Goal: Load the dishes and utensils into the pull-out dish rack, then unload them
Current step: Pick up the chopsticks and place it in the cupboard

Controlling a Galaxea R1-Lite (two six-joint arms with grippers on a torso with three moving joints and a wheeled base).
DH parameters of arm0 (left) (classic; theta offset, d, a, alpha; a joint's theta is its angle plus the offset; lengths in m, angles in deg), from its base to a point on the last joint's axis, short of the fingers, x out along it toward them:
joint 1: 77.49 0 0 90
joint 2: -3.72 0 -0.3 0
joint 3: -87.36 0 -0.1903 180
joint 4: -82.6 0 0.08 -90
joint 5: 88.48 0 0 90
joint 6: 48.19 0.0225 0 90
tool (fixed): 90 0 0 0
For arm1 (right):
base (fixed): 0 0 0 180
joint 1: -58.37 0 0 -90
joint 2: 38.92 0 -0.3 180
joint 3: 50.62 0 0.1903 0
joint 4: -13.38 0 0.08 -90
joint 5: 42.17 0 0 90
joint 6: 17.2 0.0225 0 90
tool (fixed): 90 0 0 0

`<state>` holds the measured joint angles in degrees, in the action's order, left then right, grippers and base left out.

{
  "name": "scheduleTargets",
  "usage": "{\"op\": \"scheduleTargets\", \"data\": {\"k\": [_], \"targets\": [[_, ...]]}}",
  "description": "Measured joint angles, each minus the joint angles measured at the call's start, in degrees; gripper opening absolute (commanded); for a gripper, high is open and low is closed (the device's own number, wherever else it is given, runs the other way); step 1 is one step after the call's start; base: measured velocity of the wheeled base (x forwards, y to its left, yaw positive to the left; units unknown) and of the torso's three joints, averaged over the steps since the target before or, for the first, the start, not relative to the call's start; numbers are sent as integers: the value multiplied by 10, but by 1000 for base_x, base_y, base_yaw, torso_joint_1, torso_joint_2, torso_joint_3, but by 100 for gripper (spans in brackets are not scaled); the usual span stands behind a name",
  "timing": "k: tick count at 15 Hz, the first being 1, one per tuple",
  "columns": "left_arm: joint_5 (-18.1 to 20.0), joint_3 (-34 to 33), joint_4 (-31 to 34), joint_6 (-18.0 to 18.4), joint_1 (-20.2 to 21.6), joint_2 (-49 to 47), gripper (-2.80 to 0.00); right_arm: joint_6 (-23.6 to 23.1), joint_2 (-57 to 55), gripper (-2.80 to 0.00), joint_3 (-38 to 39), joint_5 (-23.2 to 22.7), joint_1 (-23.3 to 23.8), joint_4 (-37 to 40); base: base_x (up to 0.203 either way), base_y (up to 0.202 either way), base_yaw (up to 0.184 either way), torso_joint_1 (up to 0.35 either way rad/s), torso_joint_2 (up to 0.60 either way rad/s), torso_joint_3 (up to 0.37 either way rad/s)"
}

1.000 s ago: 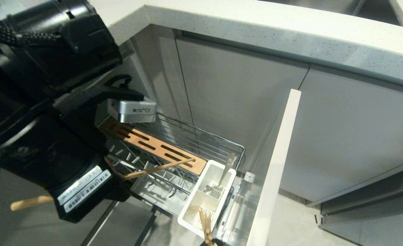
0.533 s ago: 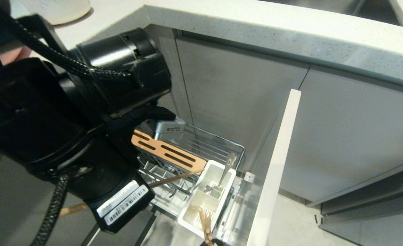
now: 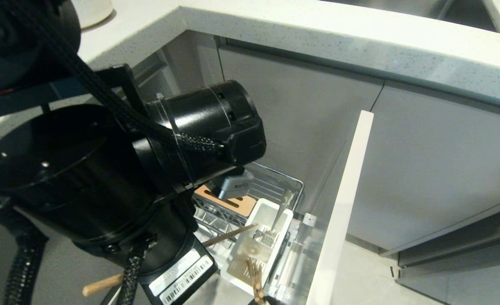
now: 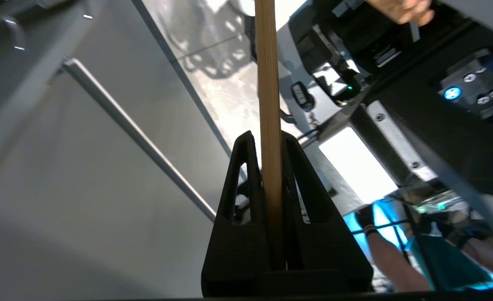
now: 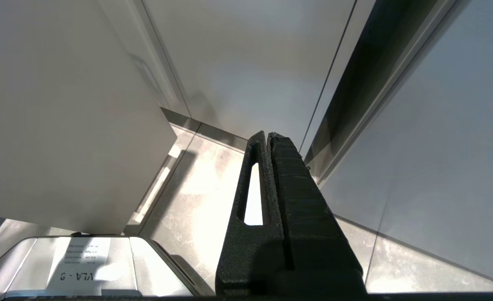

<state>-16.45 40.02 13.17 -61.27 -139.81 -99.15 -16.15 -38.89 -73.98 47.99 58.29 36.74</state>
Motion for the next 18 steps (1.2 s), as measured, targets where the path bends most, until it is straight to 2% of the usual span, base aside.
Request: {"op": "scheduleTargets", "data": {"k": [4, 10, 18], "targets": [[1, -8, 0, -47, -22, -28, -280, 0, 0, -280, 0, 0, 0, 0, 0, 0, 0, 0, 0, 0], [3, -57, 0, -87, -25, -51, -280, 0, 0, -280, 0, 0, 0, 0, 0, 0, 0, 0, 0, 0], [4, -78, 0, -86, -6, -82, -280, 0, 0, -280, 0, 0, 0, 0, 0, 0, 0, 0, 0, 0]]}}
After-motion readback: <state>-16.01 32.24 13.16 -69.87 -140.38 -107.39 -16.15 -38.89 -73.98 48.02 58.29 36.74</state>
